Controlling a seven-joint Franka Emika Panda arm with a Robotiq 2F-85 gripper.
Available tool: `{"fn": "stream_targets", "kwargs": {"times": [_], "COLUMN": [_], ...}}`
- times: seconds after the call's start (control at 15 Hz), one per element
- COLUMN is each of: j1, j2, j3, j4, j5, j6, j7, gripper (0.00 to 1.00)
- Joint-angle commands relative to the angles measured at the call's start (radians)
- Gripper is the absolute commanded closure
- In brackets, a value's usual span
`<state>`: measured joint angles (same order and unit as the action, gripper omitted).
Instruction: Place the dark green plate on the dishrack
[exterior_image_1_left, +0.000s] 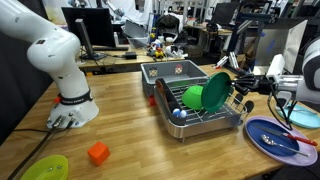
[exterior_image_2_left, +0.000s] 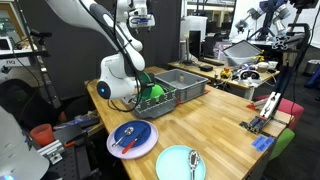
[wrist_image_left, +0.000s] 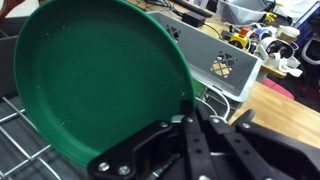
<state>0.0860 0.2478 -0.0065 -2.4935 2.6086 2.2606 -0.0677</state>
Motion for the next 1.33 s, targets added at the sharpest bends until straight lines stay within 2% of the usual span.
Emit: {"fn": "stream_targets", "kwargs": {"times": [0.0,0.27,0.33,0.4,1.27], "j1": [-0.011,0.006,-0.004,-0.003,-0.004], "j2": [0.006,0.009,0.000,-0.001,-0.002], "j3": [-0.003,0.009,0.007,0.009,0.009], "j4": [-0.006,-0.004,-0.001,0.000,0.000], "j5": [-0.003,-0.003,-0.003,-0.003,-0.003], "j6": [-0.015,-0.008,-0.006,-0.006,-0.006], "j7": [-0.046,-0.077,-0.044,-0.042,-0.040], "gripper": [0.99,0.99,0.99,0.94,0.94]}}
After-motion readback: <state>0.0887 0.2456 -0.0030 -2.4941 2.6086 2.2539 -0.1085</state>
